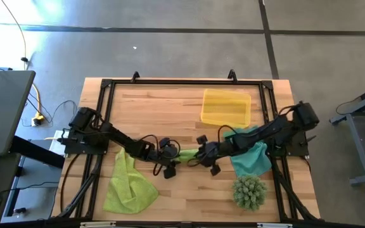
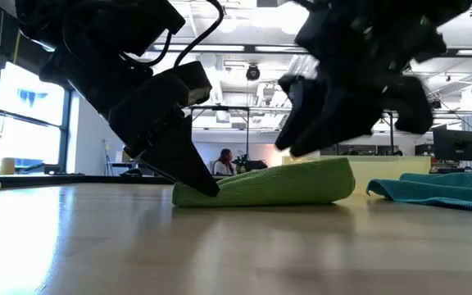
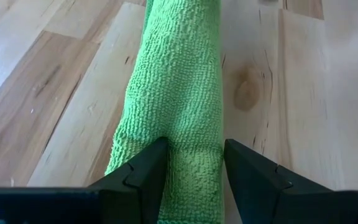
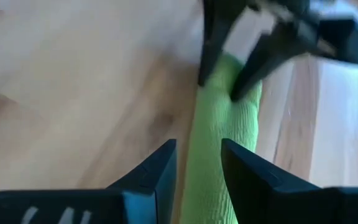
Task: Roll microfiber towels into tight, uniform cylinder then place into a basket
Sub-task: Put the rolled green microfiber towel into the yellow bin
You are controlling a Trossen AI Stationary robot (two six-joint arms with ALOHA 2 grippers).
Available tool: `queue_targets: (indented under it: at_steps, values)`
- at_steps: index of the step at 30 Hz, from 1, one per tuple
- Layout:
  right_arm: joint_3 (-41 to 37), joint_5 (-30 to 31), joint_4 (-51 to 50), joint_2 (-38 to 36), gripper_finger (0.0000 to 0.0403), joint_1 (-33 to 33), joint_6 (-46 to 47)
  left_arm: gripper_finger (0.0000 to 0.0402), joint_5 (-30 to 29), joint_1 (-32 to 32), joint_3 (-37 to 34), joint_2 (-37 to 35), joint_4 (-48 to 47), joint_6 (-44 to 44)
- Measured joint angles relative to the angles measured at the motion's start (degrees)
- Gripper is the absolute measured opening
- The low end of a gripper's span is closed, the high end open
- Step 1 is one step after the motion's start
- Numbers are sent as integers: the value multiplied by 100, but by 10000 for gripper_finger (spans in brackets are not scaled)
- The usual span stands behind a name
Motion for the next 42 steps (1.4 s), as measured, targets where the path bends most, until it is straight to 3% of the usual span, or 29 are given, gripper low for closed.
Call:
queue_targets:
  at_steps: [8,17,21,37,42]
  values:
    - [0,5,136,499,123,-202,516,152,15,0,-7,4,31,-62]
    - [-2,5,342,571,196,-241,759,152,61,2,-9,7,48,-209]
    - [4,19,503,532,205,-192,797,152,63,2,-9,9,49,-207]
    - [20,50,582,1016,162,-411,1328,152,63,-2,-9,8,55,-197]
    - [33,75,423,1038,112,-415,1561,152,101,-2,-22,-157,0,-188]
